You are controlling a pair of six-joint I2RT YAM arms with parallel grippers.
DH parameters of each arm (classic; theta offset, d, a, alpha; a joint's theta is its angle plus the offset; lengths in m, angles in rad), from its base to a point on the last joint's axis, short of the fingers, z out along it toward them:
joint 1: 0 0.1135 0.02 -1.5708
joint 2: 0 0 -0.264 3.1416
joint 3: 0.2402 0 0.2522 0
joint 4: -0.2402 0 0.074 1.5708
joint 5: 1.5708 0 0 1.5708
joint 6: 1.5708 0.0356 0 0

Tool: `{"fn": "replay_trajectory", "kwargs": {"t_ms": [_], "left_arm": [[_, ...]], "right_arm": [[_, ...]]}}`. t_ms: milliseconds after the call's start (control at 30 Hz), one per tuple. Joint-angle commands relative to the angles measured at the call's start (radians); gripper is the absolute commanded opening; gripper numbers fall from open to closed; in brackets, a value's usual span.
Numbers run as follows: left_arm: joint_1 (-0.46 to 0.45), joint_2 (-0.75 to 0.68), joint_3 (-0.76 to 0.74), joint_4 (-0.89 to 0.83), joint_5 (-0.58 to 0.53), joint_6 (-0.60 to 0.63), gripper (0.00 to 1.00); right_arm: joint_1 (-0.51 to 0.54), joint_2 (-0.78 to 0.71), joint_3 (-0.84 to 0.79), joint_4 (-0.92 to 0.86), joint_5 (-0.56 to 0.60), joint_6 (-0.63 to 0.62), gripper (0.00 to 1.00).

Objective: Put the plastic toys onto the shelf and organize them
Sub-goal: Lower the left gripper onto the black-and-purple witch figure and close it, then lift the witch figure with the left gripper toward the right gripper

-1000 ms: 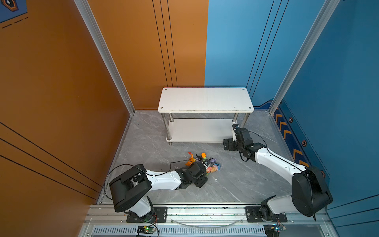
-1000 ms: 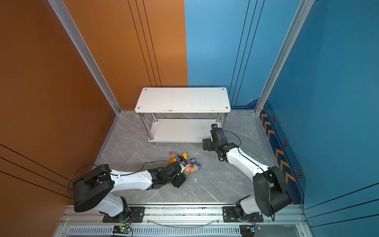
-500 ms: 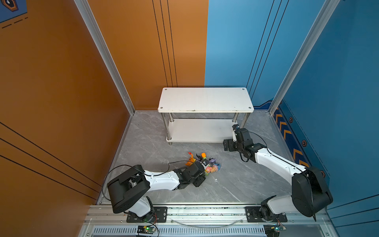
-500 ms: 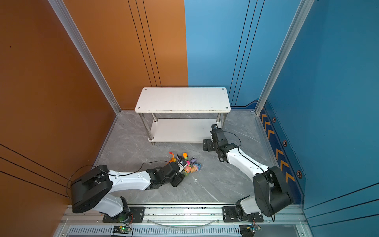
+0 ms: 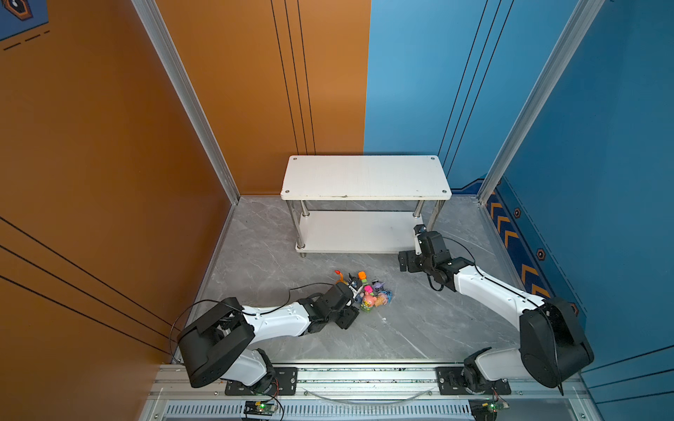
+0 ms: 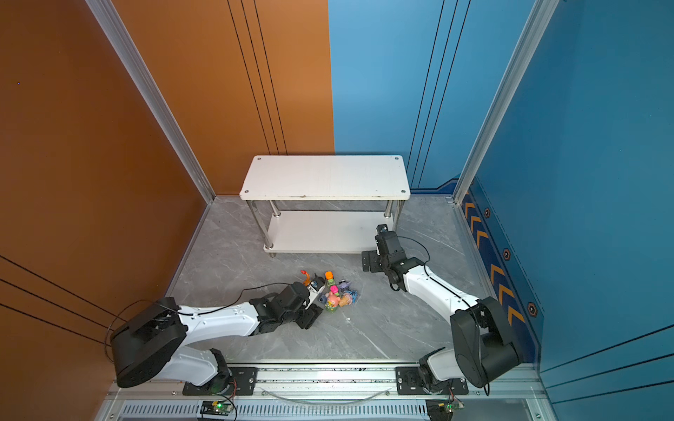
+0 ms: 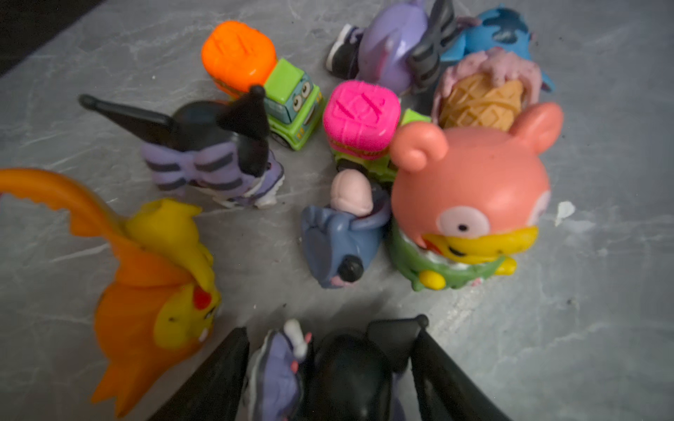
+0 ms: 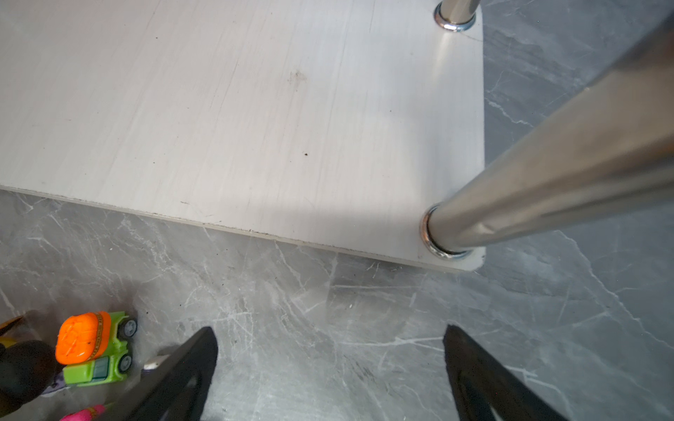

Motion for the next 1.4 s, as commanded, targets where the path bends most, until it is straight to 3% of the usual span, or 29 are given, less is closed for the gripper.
{"fn": "replay_trajectory", "kwargs": {"t_ms": [0, 200, 433, 1067, 1233, 1367], "left_arm": [[0.017, -0.026, -0.01, -0.037, 0.045, 0.0, 0.77], [0.027, -0.039, -0.006, -0.068, 0.059, 0.0, 0.83], [0.028, -0.01, 0.004, -0.082, 0.062, -0.016, 0.84], [0.031, -0.015, 0.001, -0.071, 0.076, -0.017, 0.61], [0.066, -0.091, 0.002, -0.088, 0.143, -0.043, 0.58], [0.14, -0.193, 0.0, -0.092, 0.27, -0.095, 0.54]], "right_arm": [[-0.003, -0.023, -0.017, 0.003, 0.028, 0.002, 0.98], [-0.003, -0.021, -0.024, 0.011, 0.028, 0.002, 0.98], [-0.005, -0.023, -0.029, 0.014, 0.027, 0.002, 0.98], [-0.005, -0.025, -0.034, 0.017, 0.023, 0.005, 0.98], [-0.005, -0.028, -0.034, 0.016, 0.021, 0.004, 0.98], [-0.003, -0.036, -0.034, 0.013, 0.02, -0.001, 0.98]]}}
